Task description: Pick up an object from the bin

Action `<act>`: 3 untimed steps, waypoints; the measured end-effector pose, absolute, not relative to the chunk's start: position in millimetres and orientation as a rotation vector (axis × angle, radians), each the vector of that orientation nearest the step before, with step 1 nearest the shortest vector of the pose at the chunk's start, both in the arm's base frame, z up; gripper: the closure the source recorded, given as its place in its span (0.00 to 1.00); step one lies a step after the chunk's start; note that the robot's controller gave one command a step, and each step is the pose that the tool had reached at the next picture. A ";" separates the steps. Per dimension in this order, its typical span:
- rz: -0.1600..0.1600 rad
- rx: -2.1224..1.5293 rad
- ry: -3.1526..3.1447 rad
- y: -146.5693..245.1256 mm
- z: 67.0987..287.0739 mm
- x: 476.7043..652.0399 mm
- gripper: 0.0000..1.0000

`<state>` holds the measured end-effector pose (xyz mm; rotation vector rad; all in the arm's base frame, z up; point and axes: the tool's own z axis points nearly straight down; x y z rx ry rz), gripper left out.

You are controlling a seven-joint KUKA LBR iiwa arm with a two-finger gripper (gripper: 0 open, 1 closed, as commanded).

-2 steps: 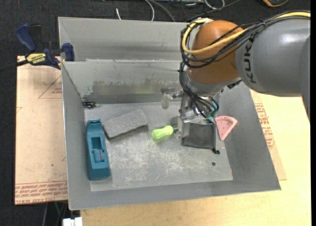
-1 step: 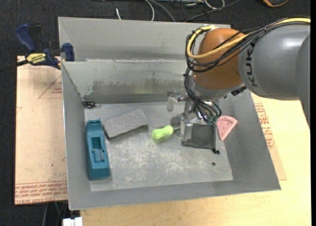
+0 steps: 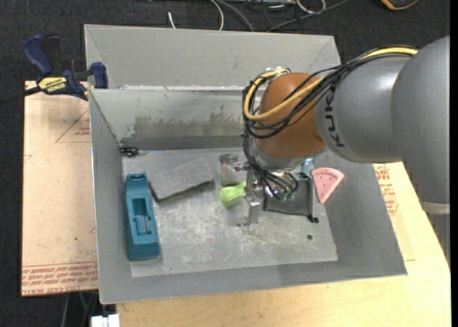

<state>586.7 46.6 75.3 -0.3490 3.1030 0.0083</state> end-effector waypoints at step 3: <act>0.004 -0.020 3.121 -43.3 72.1 584.8 1.00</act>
Offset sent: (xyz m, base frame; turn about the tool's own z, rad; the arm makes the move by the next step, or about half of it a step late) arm 0.0000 0.0000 0.0000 0.0000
